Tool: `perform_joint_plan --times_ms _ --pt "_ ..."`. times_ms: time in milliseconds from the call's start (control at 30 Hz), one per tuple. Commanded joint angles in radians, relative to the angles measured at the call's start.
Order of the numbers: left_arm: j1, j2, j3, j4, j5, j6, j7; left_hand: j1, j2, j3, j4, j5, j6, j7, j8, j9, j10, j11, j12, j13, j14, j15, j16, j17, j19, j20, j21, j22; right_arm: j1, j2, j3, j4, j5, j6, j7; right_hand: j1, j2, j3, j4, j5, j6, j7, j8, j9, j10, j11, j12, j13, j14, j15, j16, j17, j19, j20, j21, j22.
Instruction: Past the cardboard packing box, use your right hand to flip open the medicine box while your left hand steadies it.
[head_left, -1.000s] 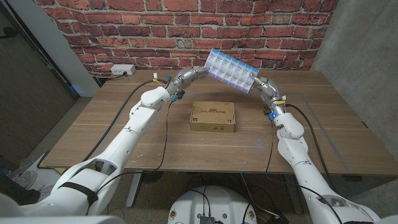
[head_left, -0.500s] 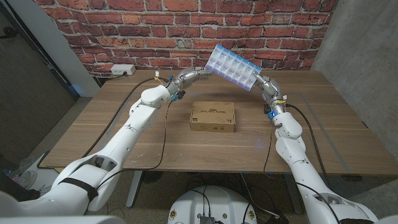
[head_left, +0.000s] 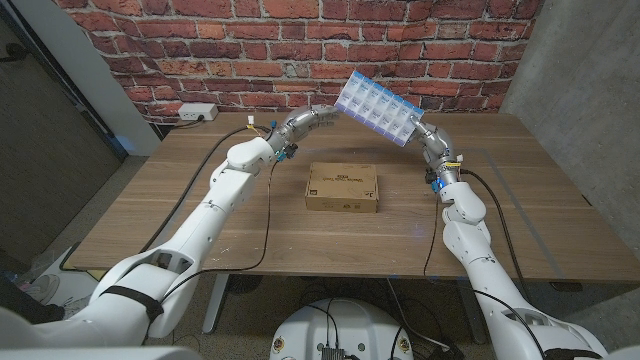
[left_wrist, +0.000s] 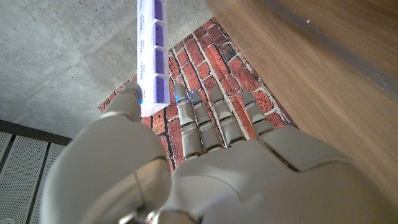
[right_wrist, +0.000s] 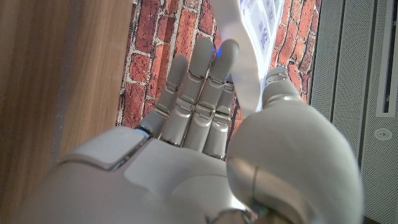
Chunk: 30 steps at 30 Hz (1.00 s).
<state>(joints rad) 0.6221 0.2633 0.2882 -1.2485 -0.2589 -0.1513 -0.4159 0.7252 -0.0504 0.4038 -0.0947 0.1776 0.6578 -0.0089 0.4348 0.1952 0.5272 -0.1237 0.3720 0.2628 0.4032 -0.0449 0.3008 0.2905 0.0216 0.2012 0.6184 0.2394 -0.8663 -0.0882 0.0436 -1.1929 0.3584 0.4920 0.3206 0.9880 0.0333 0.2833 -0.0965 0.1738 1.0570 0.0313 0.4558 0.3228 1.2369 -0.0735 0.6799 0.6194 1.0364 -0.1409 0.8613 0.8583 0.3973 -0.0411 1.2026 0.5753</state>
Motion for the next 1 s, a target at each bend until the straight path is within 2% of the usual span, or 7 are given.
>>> perform_joint_plan --times_ms 33,133,233,300,367,633,1000 --pt "0.025 -0.027 -0.026 -0.009 0.000 -0.007 0.070 0.054 0.039 0.041 -0.017 0.004 0.066 -0.010 0.018 0.001 0.058 -0.016 0.006 0.002 0.050 -0.105 0.019 0.000 0.027 0.001 0.022 -0.001 0.007 0.010 0.024 0.018 0.028 0.020 0.003 0.088 0.097 0.090 -0.042 0.003 0.033 -0.026 0.007 0.006 0.003 -0.005 -0.007 0.002 0.036 -0.083 -0.003 0.004 -0.005 -0.049 0.014 -0.002" --pt "0.027 -0.030 -0.028 -0.012 0.001 0.002 0.083 0.059 0.041 0.045 -0.019 0.001 0.085 -0.008 0.023 0.001 0.082 -0.020 0.009 0.001 0.065 -0.108 0.023 -0.001 0.035 0.000 0.027 -0.002 0.007 0.003 0.020 0.017 0.023 0.017 0.010 0.088 0.098 0.092 -0.042 0.003 0.036 -0.025 0.005 0.004 0.002 -0.004 -0.008 0.002 0.034 -0.083 -0.003 0.009 -0.006 -0.050 0.018 -0.005" --pt "0.020 -0.027 -0.021 -0.012 0.006 0.019 0.078 0.051 0.018 0.036 -0.022 -0.002 0.085 -0.006 0.020 0.000 0.084 -0.017 0.006 0.000 0.071 -0.108 0.023 -0.004 0.041 0.001 0.031 -0.004 0.013 0.001 0.014 0.026 0.021 0.017 0.023 0.087 0.098 0.090 -0.042 0.003 0.035 -0.024 0.006 0.006 0.000 -0.003 -0.008 0.006 0.038 -0.083 -0.005 0.005 -0.009 -0.051 0.022 -0.009" --pt "0.011 -0.024 -0.014 -0.005 0.009 0.025 0.063 0.036 -0.011 0.020 -0.022 -0.002 0.055 -0.006 0.004 0.000 0.062 -0.014 -0.009 0.000 0.059 -0.098 0.015 -0.006 0.034 0.007 0.030 -0.005 0.019 0.000 0.010 0.033 0.017 0.018 0.026 0.086 0.098 0.090 -0.042 0.003 0.036 -0.025 0.005 0.005 0.000 -0.003 -0.009 0.007 0.037 -0.082 -0.005 0.006 -0.010 -0.051 0.025 -0.011" --pt "0.004 -0.025 -0.010 0.000 0.011 0.027 0.054 0.024 -0.022 0.013 -0.018 0.001 0.034 -0.001 -0.007 0.000 0.043 -0.004 -0.020 0.001 0.042 -0.084 0.007 -0.005 0.024 0.009 0.028 -0.005 0.025 0.001 0.008 0.040 0.017 0.020 0.031 0.086 0.098 0.090 -0.041 0.003 0.034 -0.023 0.005 0.007 -0.001 -0.003 -0.008 0.011 0.036 -0.082 -0.005 0.009 -0.012 -0.052 0.028 -0.013" --pt "0.002 -0.038 -0.011 -0.001 0.018 0.018 0.066 0.016 -0.025 0.009 -0.013 0.003 0.022 0.000 -0.015 0.001 0.040 -0.005 -0.026 0.002 0.032 -0.082 0.003 -0.002 0.021 0.010 0.030 -0.004 0.033 -0.001 0.005 0.047 0.012 0.022 0.032 0.085 0.098 0.090 -0.043 0.003 0.036 -0.025 0.003 0.006 0.005 -0.002 -0.013 0.007 0.038 -0.084 -0.008 0.010 -0.015 -0.052 0.040 -0.025" --pt "-0.002 -0.045 -0.011 0.003 0.020 0.017 0.070 0.050 0.002 0.031 -0.023 0.007 0.067 -0.005 -0.004 0.002 0.072 -0.013 -0.023 0.004 0.060 -0.100 0.011 0.000 0.026 0.010 0.037 -0.004 0.038 -0.008 -0.010 0.057 0.001 0.018 0.049 0.081 0.098 0.089 -0.042 0.003 0.037 -0.023 0.000 0.007 0.007 0.001 -0.016 0.011 0.038 -0.083 -0.011 0.011 -0.021 -0.051 0.054 -0.041"
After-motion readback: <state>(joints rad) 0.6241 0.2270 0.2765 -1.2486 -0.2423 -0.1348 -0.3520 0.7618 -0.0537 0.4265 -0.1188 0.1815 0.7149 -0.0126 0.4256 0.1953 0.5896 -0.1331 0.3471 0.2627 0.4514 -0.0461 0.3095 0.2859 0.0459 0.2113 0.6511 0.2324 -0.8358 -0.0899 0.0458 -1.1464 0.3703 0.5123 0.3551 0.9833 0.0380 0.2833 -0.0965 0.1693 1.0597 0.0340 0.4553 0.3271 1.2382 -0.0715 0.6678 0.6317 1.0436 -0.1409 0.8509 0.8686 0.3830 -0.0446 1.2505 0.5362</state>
